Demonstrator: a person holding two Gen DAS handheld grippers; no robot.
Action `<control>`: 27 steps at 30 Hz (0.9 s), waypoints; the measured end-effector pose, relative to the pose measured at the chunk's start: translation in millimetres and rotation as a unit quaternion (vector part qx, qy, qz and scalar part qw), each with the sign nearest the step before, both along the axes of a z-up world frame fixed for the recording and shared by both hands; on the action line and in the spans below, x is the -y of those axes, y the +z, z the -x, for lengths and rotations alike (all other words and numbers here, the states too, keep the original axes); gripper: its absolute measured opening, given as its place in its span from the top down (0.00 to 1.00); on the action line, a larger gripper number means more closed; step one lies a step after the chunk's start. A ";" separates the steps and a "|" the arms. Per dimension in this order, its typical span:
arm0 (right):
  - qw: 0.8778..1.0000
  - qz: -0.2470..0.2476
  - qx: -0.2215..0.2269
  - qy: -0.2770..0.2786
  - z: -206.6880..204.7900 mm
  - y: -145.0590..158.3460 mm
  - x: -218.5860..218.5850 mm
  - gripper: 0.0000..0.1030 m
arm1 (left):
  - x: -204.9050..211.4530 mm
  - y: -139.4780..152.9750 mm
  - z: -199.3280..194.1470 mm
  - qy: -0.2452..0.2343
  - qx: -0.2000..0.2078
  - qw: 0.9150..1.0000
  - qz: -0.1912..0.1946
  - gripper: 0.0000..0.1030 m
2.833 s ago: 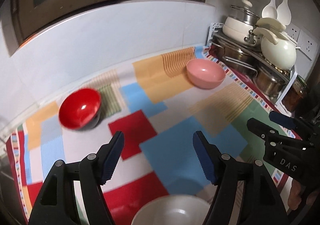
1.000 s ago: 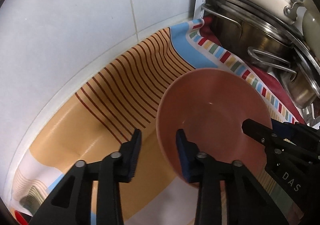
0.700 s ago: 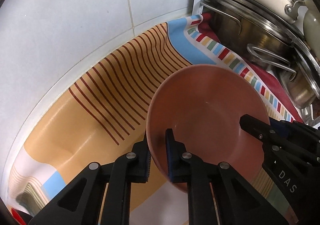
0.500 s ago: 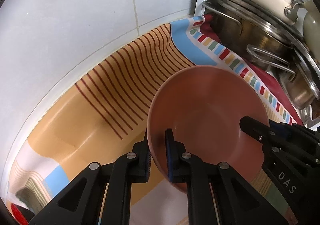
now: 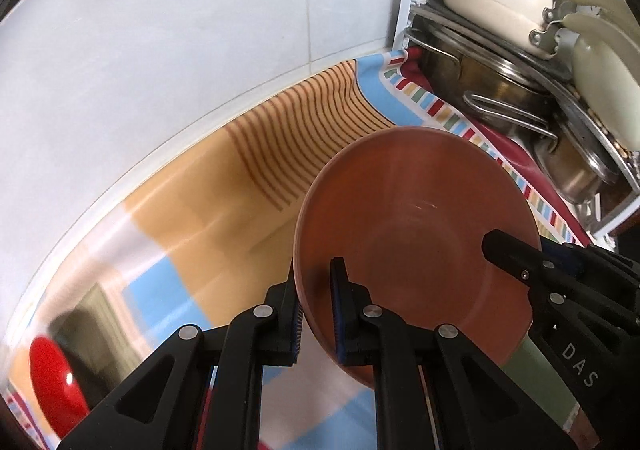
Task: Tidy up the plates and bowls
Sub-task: 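Lift the pink bowl with both grippers, then carry the pink bowl with both grippers toward the red bowl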
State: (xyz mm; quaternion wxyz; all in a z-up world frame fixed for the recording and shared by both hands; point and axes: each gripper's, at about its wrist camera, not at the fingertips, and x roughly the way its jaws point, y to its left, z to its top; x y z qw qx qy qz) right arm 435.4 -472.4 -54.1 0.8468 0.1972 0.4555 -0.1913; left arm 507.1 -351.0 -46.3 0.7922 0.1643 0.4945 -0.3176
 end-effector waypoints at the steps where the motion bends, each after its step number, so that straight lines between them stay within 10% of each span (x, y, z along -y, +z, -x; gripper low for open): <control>1: 1.000 0.002 0.000 0.003 3.5 2.8 -5.0 0.86 | -7.9 3.3 3.8 0.003 0.000 1.000 0.000 0.87; 27: 0.994 0.011 0.024 0.101 98.4 67.7 -141.2 0.86 | -174.6 57.4 109.8 0.086 0.015 0.995 0.043 0.86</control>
